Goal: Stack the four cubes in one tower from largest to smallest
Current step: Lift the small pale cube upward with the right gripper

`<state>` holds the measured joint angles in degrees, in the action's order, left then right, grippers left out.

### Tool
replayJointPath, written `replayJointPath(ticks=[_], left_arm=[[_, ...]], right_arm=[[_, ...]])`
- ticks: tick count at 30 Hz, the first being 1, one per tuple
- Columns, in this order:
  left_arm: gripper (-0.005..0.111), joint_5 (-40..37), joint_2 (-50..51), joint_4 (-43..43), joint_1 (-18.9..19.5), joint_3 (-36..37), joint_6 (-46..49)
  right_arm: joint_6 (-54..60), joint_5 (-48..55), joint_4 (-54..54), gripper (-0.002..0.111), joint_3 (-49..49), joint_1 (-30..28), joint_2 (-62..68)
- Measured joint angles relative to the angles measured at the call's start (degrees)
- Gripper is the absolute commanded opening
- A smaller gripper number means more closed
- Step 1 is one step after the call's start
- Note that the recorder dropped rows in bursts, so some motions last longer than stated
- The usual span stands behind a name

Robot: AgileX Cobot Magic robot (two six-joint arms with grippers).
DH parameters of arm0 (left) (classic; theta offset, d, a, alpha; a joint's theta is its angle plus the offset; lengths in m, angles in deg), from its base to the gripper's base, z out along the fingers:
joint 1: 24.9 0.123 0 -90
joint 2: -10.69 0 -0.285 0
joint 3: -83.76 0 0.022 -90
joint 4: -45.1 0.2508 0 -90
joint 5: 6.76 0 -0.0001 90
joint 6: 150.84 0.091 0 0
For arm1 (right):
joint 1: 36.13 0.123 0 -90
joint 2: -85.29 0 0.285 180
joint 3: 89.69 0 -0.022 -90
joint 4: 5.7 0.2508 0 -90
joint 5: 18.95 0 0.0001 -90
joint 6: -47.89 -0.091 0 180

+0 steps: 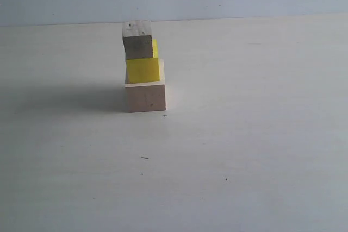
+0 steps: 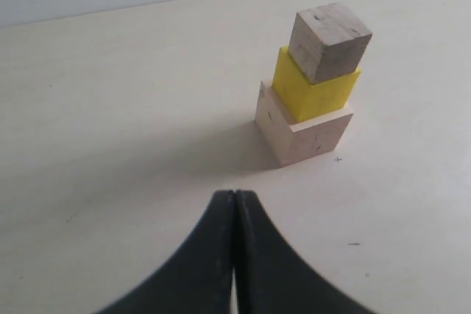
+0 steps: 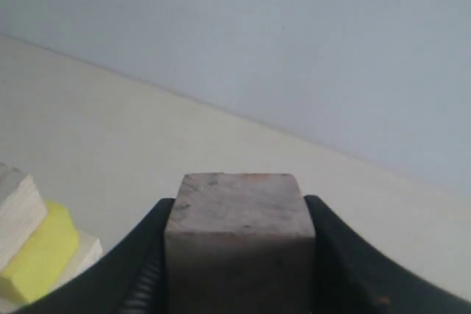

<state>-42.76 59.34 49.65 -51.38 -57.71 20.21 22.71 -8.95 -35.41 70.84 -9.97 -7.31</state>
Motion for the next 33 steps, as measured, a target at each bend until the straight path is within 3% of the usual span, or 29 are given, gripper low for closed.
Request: replayJointPath(ticks=[6, 20, 25, 29, 33], left_arm=[[0.000, -1.38, 0.00, 0.00, 0.00, 0.00, 0.14], [0.000, -1.42, 0.00, 0.00, 0.00, 0.00, 0.13], [0.000, -1.42, 0.00, 0.00, 0.00, 0.00, -0.01], [0.000, -1.42, 0.00, -0.47, 0.00, 0.00, -0.01], [0.000, -1.42, 0.00, -0.71, 0.00, 0.00, -0.01]], right_arm=[[12.74, -15.92, -0.33, 0.000, 0.00, -2.29, 6.41], [17.31, -18.58, 2.12, 0.000, 1.27, -2.58, 12.91], [17.57, -24.48, 2.36, 0.000, 1.66, -3.35, 13.12], [9.14, -30.61, -2.86, 0.000, 1.79, -6.25, 15.36], [-8.17, -44.17, -21.60, 0.000, 2.04, -10.48, 18.12]])
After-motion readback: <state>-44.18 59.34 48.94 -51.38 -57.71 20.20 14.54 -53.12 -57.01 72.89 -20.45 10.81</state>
